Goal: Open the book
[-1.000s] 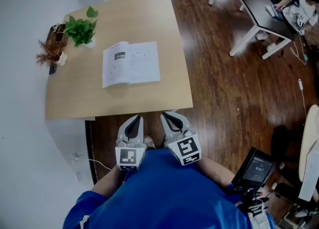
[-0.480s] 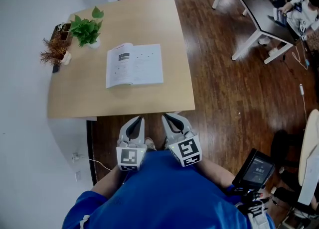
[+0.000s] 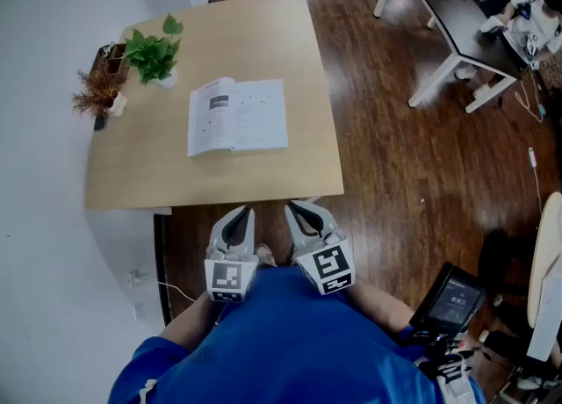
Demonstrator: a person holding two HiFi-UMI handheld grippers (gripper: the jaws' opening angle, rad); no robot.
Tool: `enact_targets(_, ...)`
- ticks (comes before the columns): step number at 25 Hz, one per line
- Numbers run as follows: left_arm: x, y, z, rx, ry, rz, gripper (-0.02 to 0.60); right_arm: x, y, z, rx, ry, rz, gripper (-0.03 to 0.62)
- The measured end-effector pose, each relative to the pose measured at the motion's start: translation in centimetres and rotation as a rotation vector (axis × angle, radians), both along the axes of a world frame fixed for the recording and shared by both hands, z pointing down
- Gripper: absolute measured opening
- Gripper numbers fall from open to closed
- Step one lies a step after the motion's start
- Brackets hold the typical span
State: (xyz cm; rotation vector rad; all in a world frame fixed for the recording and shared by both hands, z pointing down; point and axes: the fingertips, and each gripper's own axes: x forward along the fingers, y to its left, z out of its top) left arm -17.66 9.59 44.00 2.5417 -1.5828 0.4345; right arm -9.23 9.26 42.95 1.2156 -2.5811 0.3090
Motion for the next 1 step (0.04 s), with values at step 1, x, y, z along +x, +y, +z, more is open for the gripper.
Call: enact_targets(1, 0.00, 0.00, 0.01, -0.001, -0.001, 0.000, 0.015, 0.02, 0.00, 0.00, 0.000, 0.000, 0.000, 0.003)
